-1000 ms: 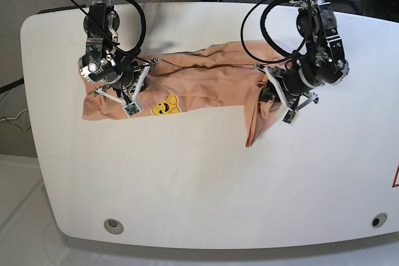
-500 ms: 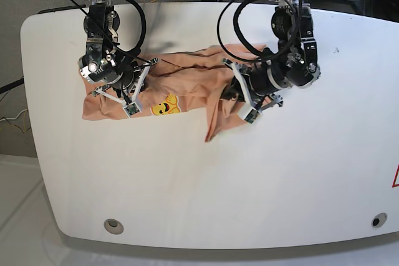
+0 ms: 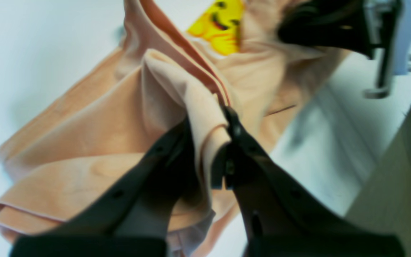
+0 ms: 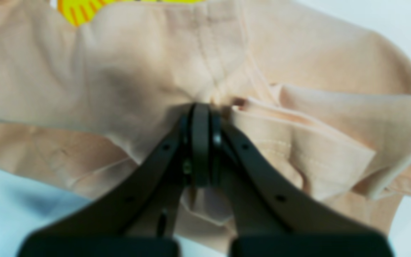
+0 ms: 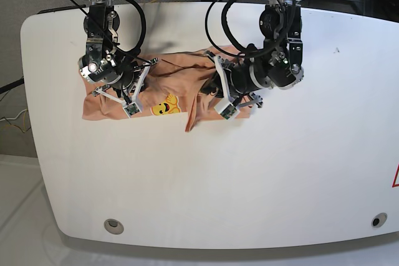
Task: Fold the T-shirt properly
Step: 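Carry the hem end with the left gripper toward the right gripper, then lower the folded hem end onto the shirt and open the left gripper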
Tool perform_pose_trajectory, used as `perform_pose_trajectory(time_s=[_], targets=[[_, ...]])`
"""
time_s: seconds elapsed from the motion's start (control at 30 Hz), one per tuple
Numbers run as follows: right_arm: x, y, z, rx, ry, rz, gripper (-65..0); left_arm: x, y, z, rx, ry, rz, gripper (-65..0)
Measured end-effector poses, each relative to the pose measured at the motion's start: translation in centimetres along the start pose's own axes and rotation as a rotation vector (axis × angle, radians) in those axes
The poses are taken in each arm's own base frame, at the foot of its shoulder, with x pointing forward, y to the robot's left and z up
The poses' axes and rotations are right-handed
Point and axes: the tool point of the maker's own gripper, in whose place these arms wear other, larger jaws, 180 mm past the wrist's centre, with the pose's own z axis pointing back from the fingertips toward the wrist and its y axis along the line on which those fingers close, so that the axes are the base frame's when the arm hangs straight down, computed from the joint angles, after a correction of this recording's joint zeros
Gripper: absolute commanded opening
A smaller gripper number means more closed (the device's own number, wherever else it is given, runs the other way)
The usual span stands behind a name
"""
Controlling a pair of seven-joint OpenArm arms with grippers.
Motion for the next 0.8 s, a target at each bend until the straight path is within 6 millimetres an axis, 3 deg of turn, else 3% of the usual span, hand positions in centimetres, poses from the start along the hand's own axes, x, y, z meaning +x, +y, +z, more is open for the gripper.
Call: perform_pose_trajectory(time_s=[0.37, 0.8], targets=[[0.0, 0.0, 0.0, 0.0, 0.001, 0.0, -65.0, 1.1, -3.8, -1.3, -0.094, -0.063, -0.053, -63.8], [0.0, 0.0, 0.0, -0.001, 0.001, 0.0, -65.0, 1.7, -3.1, -1.3, -0.045, -0.107, 0.035, -61.1]])
